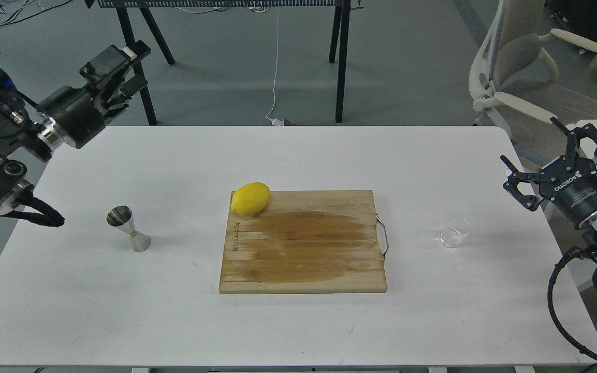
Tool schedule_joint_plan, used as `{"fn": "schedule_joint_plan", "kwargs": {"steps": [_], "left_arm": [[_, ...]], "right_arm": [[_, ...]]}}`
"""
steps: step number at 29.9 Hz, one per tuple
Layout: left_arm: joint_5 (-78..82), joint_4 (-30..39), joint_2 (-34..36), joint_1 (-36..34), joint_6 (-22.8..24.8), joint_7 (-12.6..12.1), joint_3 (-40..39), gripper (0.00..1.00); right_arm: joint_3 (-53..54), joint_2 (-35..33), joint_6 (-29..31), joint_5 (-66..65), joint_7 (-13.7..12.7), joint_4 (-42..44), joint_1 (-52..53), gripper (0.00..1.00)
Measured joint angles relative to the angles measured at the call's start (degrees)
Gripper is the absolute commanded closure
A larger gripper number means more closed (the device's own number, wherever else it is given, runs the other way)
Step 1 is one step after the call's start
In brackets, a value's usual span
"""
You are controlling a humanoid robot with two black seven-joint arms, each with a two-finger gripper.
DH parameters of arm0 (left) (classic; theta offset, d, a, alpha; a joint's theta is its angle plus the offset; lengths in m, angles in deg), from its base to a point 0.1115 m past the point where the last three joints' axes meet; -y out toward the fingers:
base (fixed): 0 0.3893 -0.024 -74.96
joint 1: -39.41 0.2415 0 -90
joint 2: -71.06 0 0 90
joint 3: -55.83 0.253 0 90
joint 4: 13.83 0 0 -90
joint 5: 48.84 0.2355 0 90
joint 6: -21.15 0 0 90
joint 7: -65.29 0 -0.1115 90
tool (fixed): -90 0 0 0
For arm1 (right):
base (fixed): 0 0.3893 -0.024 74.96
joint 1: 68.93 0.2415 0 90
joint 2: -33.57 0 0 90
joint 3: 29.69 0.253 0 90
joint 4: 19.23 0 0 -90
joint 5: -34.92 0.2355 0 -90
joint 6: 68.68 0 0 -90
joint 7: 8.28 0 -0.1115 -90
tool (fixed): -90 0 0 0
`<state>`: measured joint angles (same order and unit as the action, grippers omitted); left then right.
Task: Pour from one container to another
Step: 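Move the left gripper down toward the metal jigger on the table, then close the left gripper around the metal jigger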
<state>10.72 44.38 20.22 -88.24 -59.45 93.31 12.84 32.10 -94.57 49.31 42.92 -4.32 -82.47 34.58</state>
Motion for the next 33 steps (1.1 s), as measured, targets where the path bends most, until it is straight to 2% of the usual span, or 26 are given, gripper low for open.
{"fn": "schedule_joint_plan", "kwargs": {"steps": [7,13,15,18,24,33], "left_arm": [[5.4,2.7,2.4,10.9,-14.1,0.0,-0.4,0.0],[18.3,4.6,2.8,22.0,-32.1,0.0,-1.6,0.0],[21.0,5.3,2.6,25.2,-35.6,0.0,-3.7,0.0],[26.7,6.3,2.2,30.0,-37.1,0.0,-8.4,0.01],[43.9,7.0,0.9,38.1,-37.4,0.0,-16.1,0.01],[55.0,7.0,-5.9,43.4,-37.4,0.0,-17.7,0.01]], "right_arm": [[0.2,0.2,0.0,0.0,0.0,1.0,0.0,0.0],[0.2,0.3,0.0,0.0,0.0,1.5,0.0,0.0],[0.1,0.3,0.0,0.0,0.0,1.8,0.0,0.0],[0.0,0.3,0.0,0.0,0.0,2.0,0.0,0.0],[-0.1,0.4,0.0,0.0,0.0,2.4,-0.1,0.0],[-0.1,0.4,0.0,0.0,0.0,2.6,-0.4,0.0]]}}
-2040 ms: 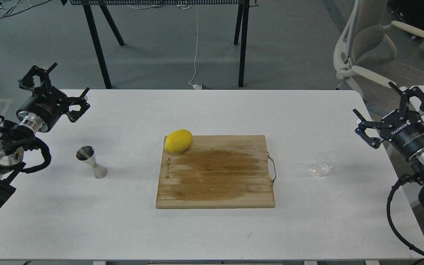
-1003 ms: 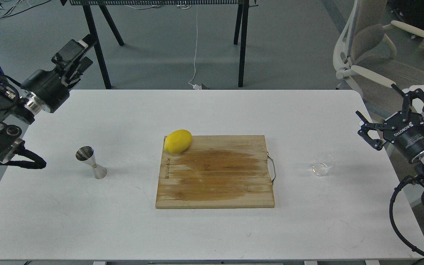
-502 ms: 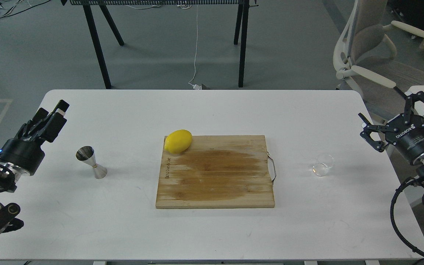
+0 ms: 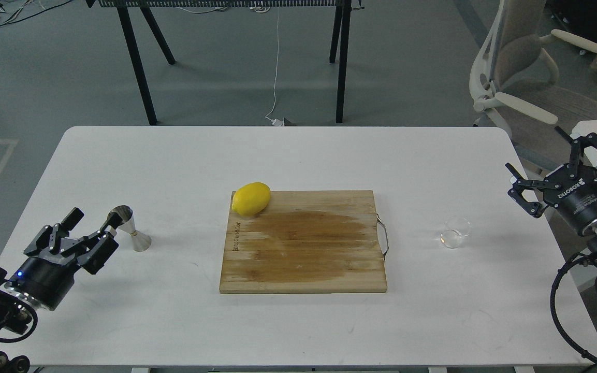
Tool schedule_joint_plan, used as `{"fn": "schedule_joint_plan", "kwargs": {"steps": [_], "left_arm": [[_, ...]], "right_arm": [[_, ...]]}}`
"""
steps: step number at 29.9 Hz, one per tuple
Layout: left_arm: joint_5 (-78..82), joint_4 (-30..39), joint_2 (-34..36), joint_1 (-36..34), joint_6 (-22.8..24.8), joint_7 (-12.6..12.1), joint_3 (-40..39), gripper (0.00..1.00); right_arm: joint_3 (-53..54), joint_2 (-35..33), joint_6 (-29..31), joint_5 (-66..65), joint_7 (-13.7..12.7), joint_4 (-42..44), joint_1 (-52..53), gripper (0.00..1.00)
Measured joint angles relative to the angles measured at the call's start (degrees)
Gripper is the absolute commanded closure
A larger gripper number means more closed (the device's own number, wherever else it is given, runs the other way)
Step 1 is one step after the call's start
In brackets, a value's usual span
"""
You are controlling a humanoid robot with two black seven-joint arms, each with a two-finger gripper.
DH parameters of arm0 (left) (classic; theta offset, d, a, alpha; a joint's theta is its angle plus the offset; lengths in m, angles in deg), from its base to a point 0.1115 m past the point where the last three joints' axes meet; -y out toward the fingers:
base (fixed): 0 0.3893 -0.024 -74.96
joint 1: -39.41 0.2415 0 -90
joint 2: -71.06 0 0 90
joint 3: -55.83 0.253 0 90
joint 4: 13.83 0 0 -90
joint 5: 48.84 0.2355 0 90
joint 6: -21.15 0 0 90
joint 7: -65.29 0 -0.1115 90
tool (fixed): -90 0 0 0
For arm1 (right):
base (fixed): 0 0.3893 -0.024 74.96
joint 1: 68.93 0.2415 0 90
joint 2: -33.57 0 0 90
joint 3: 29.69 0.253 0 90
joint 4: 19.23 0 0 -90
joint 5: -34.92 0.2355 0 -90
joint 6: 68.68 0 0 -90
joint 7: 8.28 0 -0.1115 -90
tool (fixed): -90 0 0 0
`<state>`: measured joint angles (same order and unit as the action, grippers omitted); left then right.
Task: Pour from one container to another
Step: 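Close the left gripper around the metal jigger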
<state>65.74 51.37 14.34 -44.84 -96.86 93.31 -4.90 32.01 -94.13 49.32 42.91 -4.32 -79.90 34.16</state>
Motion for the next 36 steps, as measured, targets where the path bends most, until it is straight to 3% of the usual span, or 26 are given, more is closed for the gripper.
{"fn": "schedule_joint_plan", "kwargs": {"steps": [12,19,28,36], "left_arm": [[4.8,-9.0,-6.0,0.0,0.0,0.0,0.1,0.01],[4.8,-18.4,-8.9,-6.7,0.0,0.0,2.2,0.01],[4.2,-25.1,-11.2,-13.5,0.0,0.0,5.8,0.02],[3.6,-29.9,-12.7,-17.6,0.0,0.0,7.3,0.11]], "right_arm": [[0.2,-0.1,0.0,0.0,0.1,-0.1,-0.1,0.0],[0.2,-0.1,0.0,0.1,0.1,-0.1,-0.2,0.0],[0.3,-0.5,0.0,0.1,0.1,-0.1,-0.5,0.0],[0.3,-0.5,0.0,0.2,0.2,-0.1,-0.9,0.0]]}}
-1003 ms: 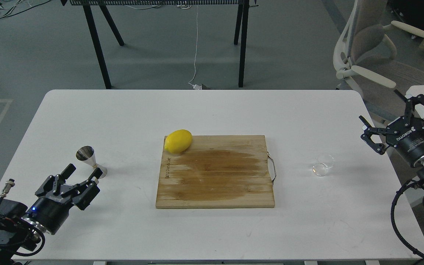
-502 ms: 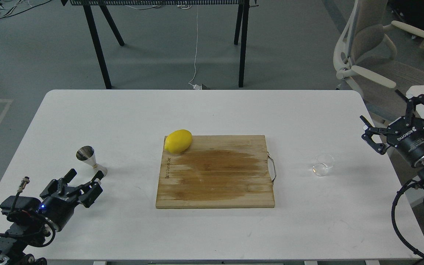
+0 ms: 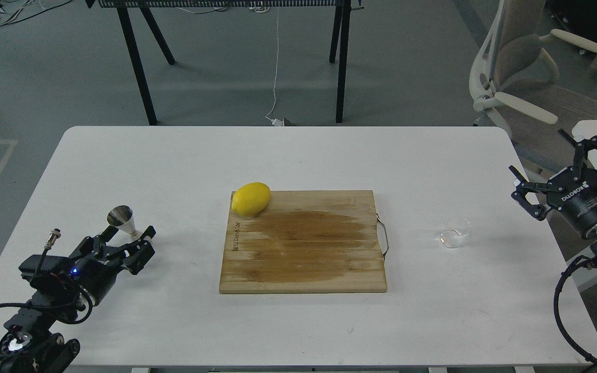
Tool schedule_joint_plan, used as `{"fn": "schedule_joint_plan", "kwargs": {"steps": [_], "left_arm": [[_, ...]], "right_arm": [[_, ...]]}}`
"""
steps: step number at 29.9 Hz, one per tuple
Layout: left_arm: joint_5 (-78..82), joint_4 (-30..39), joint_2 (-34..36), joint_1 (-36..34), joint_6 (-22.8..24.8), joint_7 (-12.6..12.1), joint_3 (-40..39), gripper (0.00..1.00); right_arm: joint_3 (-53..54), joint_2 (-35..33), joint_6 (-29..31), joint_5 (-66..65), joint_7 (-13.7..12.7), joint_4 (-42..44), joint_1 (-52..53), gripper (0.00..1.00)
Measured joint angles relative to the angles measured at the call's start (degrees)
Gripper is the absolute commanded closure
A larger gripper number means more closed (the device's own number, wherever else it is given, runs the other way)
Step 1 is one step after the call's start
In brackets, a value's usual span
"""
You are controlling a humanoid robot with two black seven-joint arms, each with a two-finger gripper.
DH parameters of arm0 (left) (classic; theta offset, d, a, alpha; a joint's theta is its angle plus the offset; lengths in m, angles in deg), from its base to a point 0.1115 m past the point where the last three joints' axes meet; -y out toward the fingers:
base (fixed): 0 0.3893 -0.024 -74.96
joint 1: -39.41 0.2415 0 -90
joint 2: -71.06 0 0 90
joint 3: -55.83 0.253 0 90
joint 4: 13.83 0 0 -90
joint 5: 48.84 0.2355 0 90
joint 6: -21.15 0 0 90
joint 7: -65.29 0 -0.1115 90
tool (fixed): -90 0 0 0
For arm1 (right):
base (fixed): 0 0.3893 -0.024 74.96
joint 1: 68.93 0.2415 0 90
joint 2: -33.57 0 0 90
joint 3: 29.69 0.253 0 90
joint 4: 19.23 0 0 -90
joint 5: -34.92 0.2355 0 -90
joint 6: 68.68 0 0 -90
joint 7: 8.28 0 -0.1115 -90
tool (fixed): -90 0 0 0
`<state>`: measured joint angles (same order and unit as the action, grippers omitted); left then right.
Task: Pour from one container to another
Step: 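Close the left gripper around the metal jigger, then lift the jigger with the left gripper and set it on the cutting board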
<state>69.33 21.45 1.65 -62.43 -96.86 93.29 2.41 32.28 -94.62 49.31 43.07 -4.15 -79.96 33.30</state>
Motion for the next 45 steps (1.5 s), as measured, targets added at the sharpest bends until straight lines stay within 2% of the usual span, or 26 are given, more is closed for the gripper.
{"fn": "schedule_joint_plan", "kwargs": {"steps": [5,7,10,14,15,22,28,32,37,41,45], "left_arm": [[-1.0,-4.7,-2.0,-3.0,0.0,0.0,1.7,0.25],[-1.4,-6.4,-3.0,-4.1,0.0,0.0,2.2,0.36],[-1.7,-8.4,-3.7,-5.1,0.0,0.0,2.4,0.62],[-1.7,-9.6,-4.1,-5.8,0.0,0.0,2.5,0.81],[-1.7,-9.7,-4.1,-5.9,0.0,0.0,2.5,0.83],[-2.0,-8.4,-3.3,-7.4,0.0,0.0,2.7,0.87],[-2.0,-1.8,-0.2,-10.4,0.0,0.0,3.2,0.89],[-2.0,2.4,1.9,-15.8,0.0,0.0,3.2,0.89],[-2.1,9.0,1.4,-21.7,0.0,0.0,5.7,0.89],[-2.1,13.4,-5.1,-24.9,0.0,0.0,10.9,0.89],[-1.6,14.0,-13.9,-26.4,0.0,0.0,16.3,0.89]], "right_arm": [[0.0,0.0,0.0,0.0,0.0,-0.1,0.0,0.0],[0.0,0.0,0.0,0.0,0.0,-0.1,0.0,0.0],[0.0,0.0,0.0,0.0,0.0,0.0,-0.1,0.0],[0.0,0.0,0.0,0.0,0.0,0.3,-0.2,0.0],[0.0,0.0,0.0,0.0,0.0,0.3,-0.2,0.0],[0.0,0.2,0.0,0.0,0.0,0.4,-0.4,0.0],[0.0,0.4,0.0,-0.1,0.0,1.0,-0.5,0.0],[0.0,0.5,0.0,-0.1,0.0,1.9,-0.4,0.0],[0.5,0.8,0.0,-0.1,0.0,4.6,0.0,0.0],[1.4,1.8,0.0,0.0,0.0,6.6,0.1,0.0],[1.7,2.0,0.0,0.0,0.0,7.3,0.2,0.0]]}}
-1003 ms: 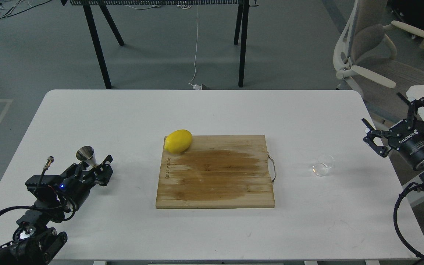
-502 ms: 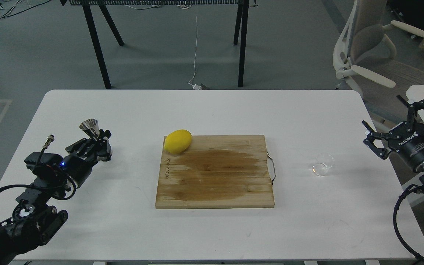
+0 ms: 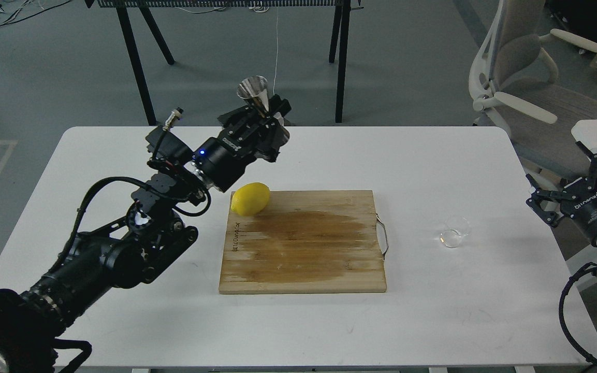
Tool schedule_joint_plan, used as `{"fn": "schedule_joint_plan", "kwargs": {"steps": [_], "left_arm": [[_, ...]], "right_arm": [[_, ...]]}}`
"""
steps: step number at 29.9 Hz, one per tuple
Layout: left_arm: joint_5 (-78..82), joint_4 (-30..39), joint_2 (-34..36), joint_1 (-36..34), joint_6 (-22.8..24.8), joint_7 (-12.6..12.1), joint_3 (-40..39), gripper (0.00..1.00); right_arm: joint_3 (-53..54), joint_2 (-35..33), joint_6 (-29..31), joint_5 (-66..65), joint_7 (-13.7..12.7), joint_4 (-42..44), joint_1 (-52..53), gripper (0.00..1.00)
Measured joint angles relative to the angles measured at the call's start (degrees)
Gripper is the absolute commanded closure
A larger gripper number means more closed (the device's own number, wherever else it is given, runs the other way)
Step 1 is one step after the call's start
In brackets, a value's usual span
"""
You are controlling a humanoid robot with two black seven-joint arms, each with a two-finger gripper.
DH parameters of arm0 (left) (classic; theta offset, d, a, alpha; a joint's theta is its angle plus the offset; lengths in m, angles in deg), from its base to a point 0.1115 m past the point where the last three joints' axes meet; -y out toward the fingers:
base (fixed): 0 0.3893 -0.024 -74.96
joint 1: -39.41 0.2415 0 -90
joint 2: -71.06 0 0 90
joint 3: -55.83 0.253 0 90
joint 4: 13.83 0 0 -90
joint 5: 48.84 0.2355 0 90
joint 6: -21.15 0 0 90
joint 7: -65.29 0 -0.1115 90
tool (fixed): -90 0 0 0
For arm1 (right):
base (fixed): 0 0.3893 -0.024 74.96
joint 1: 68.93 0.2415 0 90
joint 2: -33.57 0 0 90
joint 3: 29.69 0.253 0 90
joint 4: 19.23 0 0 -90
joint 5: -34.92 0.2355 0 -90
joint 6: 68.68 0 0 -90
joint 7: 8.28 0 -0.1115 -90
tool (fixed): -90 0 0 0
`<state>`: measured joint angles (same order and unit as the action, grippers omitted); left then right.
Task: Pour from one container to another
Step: 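Lift the jigger with the left gripper and set it on the cutting board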
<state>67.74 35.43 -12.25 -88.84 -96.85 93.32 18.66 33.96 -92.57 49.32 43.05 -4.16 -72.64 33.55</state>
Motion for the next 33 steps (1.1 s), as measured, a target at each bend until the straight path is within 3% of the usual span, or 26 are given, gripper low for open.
{"fn": "schedule_joint_plan", "kwargs": {"steps": [5,16,22,33], "left_arm": [[1.1,-4.3,-5.9,0.7,0.0,0.0,5.8,0.89],[3.6,-14.8,-6.7,6.5,0.0,0.0,12.7,0.89],[3.6,-16.0,-6.7,7.7,0.0,0.0,13.0,0.8],[3.5,-15.7,-6.7,8.0,0.0,0.0,13.0,0.53]], "right_arm": [[0.0,0.0,0.0,0.0,0.0,1.1,0.2,0.0],[0.0,0.1,0.0,-0.1,0.0,1.4,0.1,0.0],[0.0,0.1,0.0,-0.1,0.0,1.3,-0.1,0.0],[-0.1,0.3,0.0,-0.1,0.0,1.3,0.0,0.0]]}}
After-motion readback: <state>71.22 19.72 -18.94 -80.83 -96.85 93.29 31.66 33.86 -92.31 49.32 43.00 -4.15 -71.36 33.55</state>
